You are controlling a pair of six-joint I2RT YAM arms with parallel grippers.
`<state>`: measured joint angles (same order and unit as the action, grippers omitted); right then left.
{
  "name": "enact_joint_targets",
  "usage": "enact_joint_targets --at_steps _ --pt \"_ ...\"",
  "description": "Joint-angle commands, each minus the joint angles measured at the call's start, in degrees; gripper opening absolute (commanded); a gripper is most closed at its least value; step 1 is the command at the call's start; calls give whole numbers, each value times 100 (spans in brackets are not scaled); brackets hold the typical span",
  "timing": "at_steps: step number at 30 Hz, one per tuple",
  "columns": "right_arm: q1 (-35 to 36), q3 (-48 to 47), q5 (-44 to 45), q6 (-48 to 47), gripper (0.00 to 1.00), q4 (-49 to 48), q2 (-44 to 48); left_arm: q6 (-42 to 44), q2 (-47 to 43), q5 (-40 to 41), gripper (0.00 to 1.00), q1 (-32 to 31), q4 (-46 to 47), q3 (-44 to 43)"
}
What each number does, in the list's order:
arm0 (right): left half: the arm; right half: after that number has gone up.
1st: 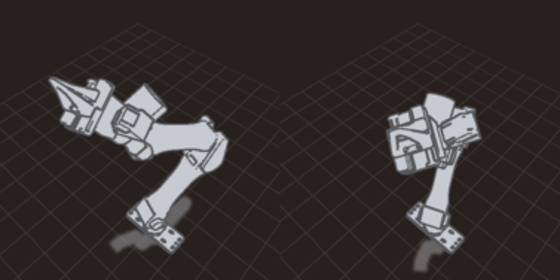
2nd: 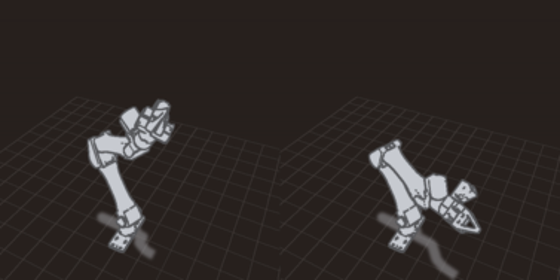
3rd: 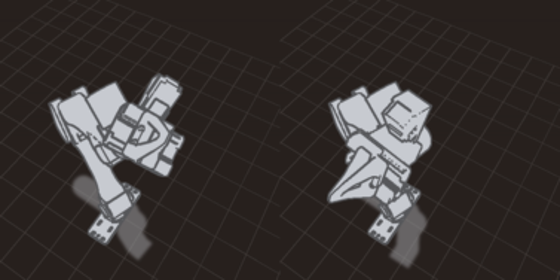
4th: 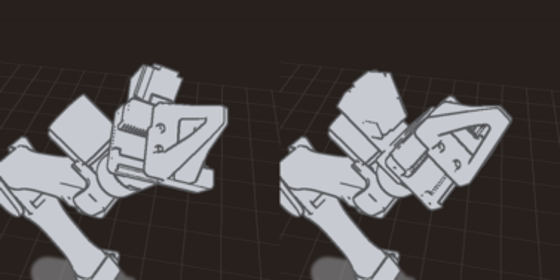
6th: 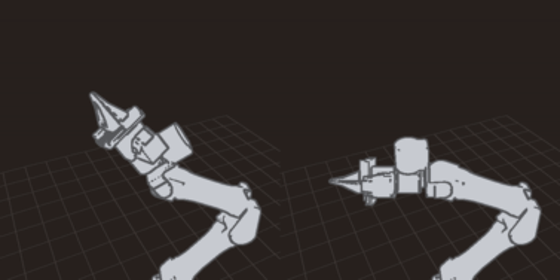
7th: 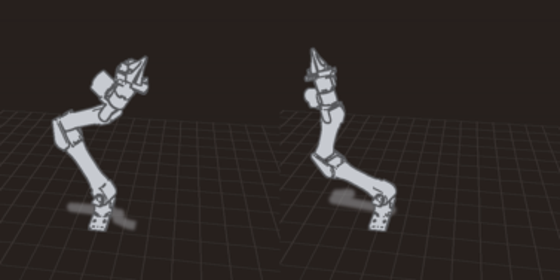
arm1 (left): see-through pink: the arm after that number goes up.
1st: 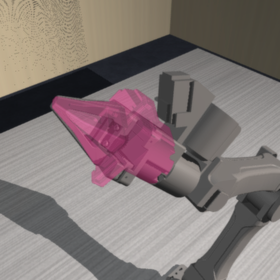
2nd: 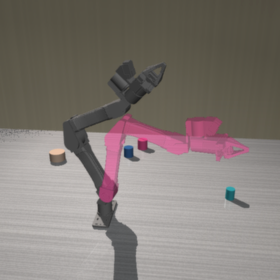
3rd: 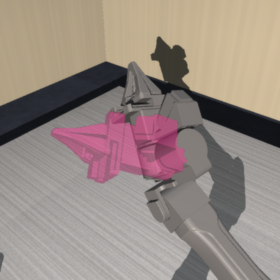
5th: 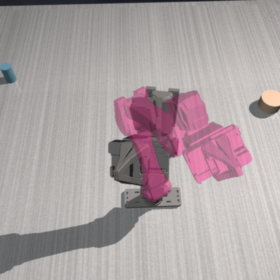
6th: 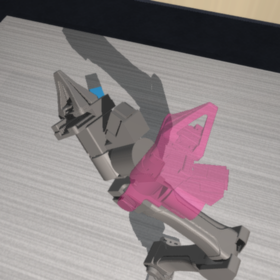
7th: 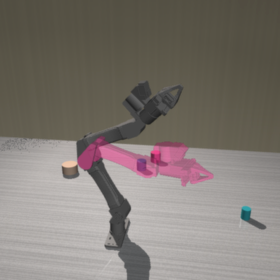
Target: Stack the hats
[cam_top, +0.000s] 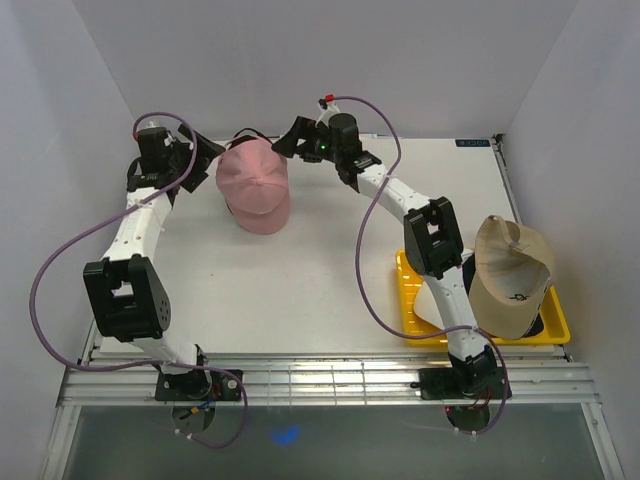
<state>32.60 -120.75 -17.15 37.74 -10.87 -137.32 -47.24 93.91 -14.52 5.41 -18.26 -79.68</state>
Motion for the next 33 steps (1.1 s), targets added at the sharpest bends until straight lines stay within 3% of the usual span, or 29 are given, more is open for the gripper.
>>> enact_joint_targets --at_steps 1,9,14,18,24,33 --pt "-52 -108 -104 295 92 -529 -59 -13 -644 143 98 -22 568 233" --pt "-96 148 -140 472 92 -811 3 -276 -655 732 98 13 709 480" --pt "-105 139 -245 507 92 -873 -50 -400 -268 363 98 13 1341 576" --pt "-105 218 -368 515 92 -1012 -50 -259 -303 -163 98 4 2456 928" --pt "-96 368 -544 612 92 -1311 12 -92 -443 -402 98 4 3161 1262" --pt "-105 113 -834 797 91 -1629 -111 110 -31 -710 98 4 3119 999"
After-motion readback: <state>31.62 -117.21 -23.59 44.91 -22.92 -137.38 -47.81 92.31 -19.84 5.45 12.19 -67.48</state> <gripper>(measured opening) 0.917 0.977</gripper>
